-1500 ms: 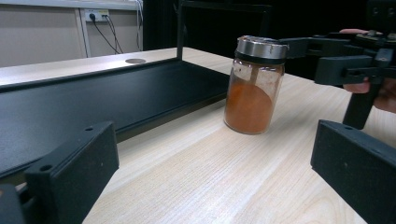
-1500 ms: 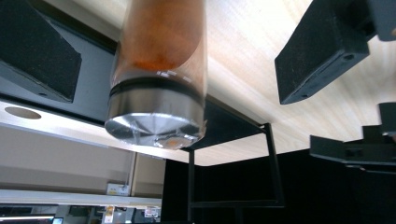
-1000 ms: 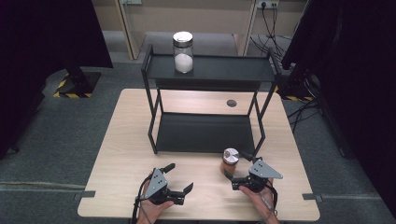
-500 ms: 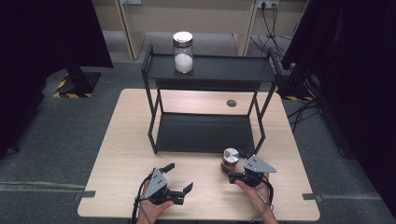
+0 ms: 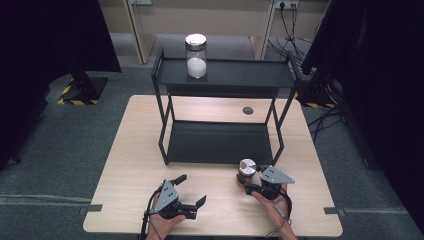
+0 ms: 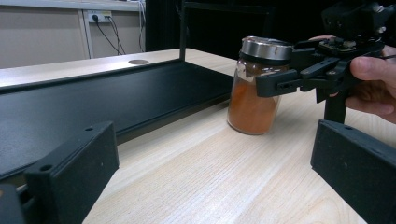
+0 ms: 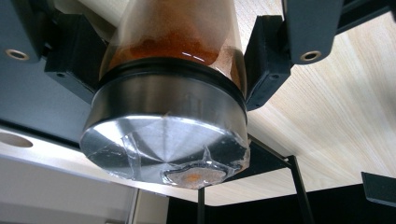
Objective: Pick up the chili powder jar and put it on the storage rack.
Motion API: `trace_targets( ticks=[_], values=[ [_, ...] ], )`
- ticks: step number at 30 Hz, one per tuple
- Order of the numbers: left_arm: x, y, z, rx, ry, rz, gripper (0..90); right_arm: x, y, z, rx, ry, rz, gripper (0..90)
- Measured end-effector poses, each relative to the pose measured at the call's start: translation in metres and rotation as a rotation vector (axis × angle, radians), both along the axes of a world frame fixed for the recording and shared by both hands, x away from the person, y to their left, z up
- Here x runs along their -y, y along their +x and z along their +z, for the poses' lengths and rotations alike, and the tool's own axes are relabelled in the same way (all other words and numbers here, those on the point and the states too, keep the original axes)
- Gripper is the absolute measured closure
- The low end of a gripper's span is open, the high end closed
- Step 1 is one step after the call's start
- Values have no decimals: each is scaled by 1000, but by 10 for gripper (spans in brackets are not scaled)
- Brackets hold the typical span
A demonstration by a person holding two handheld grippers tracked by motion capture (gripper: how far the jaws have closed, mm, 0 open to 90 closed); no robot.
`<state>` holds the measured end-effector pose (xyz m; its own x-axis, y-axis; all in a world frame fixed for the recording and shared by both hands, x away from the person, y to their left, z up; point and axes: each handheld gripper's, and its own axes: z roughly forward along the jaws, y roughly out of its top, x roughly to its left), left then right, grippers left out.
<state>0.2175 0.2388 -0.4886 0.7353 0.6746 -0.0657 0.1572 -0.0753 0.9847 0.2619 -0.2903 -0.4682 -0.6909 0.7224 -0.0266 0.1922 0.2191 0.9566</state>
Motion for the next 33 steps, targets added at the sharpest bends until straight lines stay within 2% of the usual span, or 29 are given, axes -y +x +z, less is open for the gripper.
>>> trace_targets(
  ticks=[8, 20, 25, 33],
  values=[
    [0, 0, 0, -2, -1, 1, 3, 6, -6, 8, 27, 40, 4, 309],
    [1, 1, 0, -5, 1, 2, 3, 8, -7, 30, 44, 36, 27, 310],
    [1, 0, 0, -4, 2, 5, 3, 9, -5, 46, 42, 40, 43, 310],
    [1, 0, 0, -2, 1, 4, 3, 7, -4, 85, 57, 15, 77, 310]
  ],
)
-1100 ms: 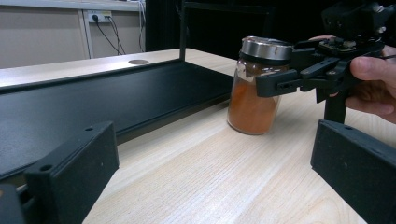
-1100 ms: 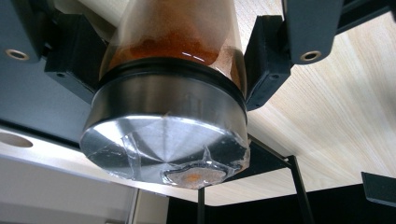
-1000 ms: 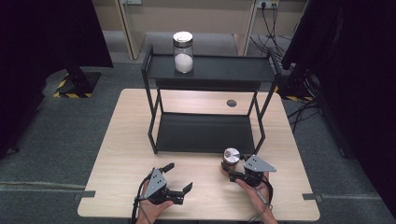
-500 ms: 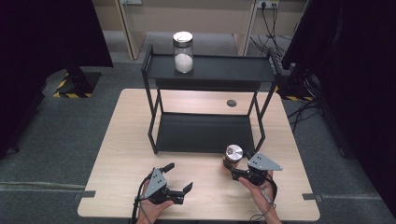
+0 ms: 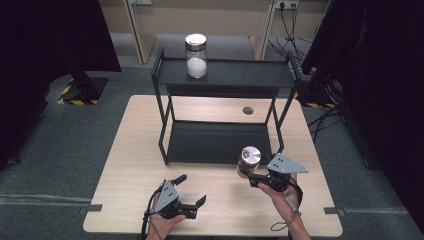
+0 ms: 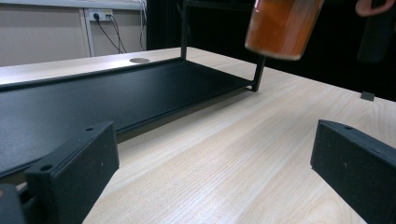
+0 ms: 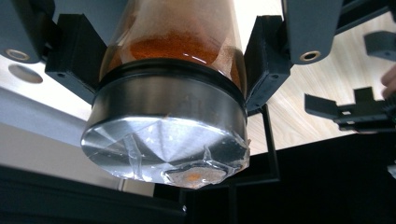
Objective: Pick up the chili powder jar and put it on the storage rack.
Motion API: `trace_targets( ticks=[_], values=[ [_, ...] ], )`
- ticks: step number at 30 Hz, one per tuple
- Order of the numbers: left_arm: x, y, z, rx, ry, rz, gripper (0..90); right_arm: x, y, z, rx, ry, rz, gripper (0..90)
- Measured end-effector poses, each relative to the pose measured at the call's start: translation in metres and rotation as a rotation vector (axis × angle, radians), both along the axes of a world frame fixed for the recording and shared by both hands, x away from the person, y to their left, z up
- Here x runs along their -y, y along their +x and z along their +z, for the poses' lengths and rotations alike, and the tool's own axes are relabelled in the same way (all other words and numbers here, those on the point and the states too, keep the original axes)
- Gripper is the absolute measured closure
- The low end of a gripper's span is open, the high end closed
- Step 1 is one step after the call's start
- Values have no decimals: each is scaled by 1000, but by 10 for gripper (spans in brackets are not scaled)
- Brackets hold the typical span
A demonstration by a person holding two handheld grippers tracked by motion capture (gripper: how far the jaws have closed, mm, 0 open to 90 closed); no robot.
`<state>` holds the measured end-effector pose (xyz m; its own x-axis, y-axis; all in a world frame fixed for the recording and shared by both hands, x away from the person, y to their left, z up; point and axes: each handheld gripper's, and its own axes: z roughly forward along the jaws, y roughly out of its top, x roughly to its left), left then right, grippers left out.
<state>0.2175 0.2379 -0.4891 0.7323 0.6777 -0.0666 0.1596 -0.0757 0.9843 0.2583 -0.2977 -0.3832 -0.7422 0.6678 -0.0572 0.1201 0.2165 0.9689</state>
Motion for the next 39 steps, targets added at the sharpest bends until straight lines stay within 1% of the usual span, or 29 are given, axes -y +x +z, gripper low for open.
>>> trace_targets(
  ticks=[4, 10, 16, 23, 28, 33, 39],
  values=[
    [0, 0, 0, -1, 0, -1, 3, -2, 2, 18, 15, -11, 19, 310],
    [0, 0, 0, -1, -1, -1, 4, -3, 8, 40, 27, 3, 46, 310],
    [-1, 0, 0, -2, 0, 1, 4, -7, 13, 64, 39, -19, 57, 310],
    [-1, 0, 0, -3, 1, -1, 4, -7, 21, 85, 42, -1, 76, 310],
    [0, 0, 0, -4, 1, -1, 4, -10, 25, 104, 56, -30, 77, 310],
    [-1, 1, 0, -6, -1, 1, 4, -11, 30, 120, 67, -28, 81, 311],
    [-1, 1, 0, -5, -3, 0, 4, -12, 40, 138, 64, -21, 94, 310]
  ],
)
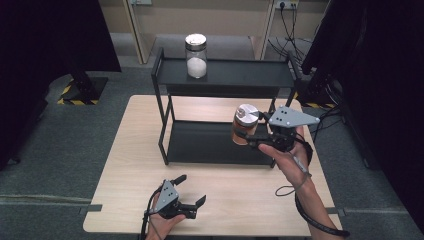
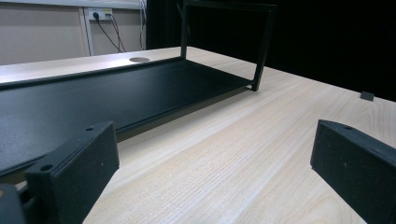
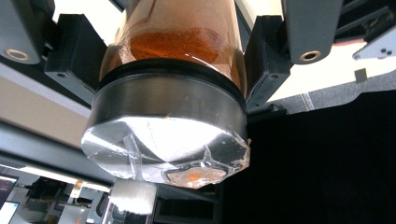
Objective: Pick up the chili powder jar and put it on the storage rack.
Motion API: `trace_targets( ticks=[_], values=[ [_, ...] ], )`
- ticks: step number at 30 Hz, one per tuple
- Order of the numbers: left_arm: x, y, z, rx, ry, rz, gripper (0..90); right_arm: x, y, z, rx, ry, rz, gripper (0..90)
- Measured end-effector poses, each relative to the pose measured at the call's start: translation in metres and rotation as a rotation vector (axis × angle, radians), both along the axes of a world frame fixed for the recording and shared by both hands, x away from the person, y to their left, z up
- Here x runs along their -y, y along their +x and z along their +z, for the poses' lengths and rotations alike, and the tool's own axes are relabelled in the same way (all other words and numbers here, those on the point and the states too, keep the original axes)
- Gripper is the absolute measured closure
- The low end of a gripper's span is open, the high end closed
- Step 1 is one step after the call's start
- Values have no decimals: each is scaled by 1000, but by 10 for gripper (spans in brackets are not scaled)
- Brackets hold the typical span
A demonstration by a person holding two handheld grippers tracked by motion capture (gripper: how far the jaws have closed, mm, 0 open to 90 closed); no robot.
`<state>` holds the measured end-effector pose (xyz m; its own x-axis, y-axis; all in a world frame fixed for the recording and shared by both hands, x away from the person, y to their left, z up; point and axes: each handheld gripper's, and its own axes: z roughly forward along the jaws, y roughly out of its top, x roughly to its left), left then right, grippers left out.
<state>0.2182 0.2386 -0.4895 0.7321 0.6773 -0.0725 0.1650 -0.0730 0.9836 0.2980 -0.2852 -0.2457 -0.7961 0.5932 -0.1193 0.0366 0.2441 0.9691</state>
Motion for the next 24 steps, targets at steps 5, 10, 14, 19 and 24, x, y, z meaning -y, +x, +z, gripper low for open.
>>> trace_targets(
  ticks=[5, 10, 14, 19, 24],
  values=[
    [-1, 0, 0, -1, 2, 2, 4, -2, 8, 14, -4, 6, 4, 310],
    [-1, 0, 0, -1, 2, 2, 4, -6, 16, 28, -5, 2, 10, 311],
    [-1, 0, 1, 0, 2, 2, 4, -8, 22, 37, -4, 6, 7, 311],
    [-1, 0, 0, 0, 1, 1, 4, -9, 28, 47, -6, 14, 5, 310],
    [-2, 0, 0, 0, 1, 1, 4, -13, 33, 58, -2, 14, 5, 311]
  ],
)
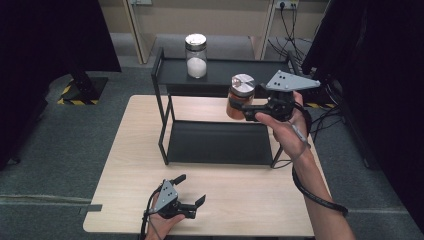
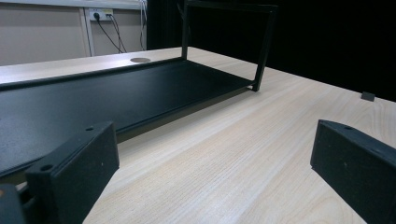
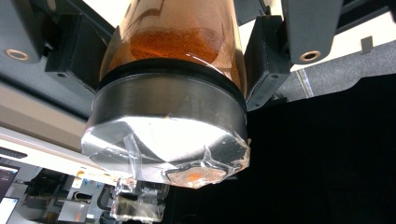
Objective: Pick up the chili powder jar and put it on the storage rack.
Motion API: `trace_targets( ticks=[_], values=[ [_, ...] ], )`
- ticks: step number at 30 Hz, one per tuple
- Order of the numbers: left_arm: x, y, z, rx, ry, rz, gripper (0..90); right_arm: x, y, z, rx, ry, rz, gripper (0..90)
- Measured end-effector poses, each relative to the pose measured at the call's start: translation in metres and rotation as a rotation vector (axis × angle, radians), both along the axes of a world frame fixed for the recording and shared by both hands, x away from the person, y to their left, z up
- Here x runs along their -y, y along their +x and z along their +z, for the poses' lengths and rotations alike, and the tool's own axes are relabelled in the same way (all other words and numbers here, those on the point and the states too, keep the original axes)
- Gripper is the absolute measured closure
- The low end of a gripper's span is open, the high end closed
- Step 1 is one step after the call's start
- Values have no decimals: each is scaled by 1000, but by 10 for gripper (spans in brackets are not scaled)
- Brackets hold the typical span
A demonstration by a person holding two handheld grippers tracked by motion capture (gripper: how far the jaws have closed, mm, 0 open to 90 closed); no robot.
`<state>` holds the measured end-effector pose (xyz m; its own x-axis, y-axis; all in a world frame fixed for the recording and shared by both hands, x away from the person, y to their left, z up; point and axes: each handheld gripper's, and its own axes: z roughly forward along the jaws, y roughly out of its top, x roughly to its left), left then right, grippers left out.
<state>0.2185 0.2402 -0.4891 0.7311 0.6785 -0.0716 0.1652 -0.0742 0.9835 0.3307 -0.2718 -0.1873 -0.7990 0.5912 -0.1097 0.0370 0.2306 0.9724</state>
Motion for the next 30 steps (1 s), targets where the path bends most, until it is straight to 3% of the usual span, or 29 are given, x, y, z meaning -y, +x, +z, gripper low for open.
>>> trace_targets(
  ticks=[8, 16, 30],
  values=[
    [0, 0, 0, 3, -1, 0, 4, -10, 11, 23, 2, -15, -19, 310],
    [-1, 0, 0, 3, 0, 0, 4, -20, 24, 35, -4, -17, -60, 311],
    [0, -1, 0, 4, 0, -8, 4, -36, 48, 40, 9, -16, -152, 310]
  ],
)
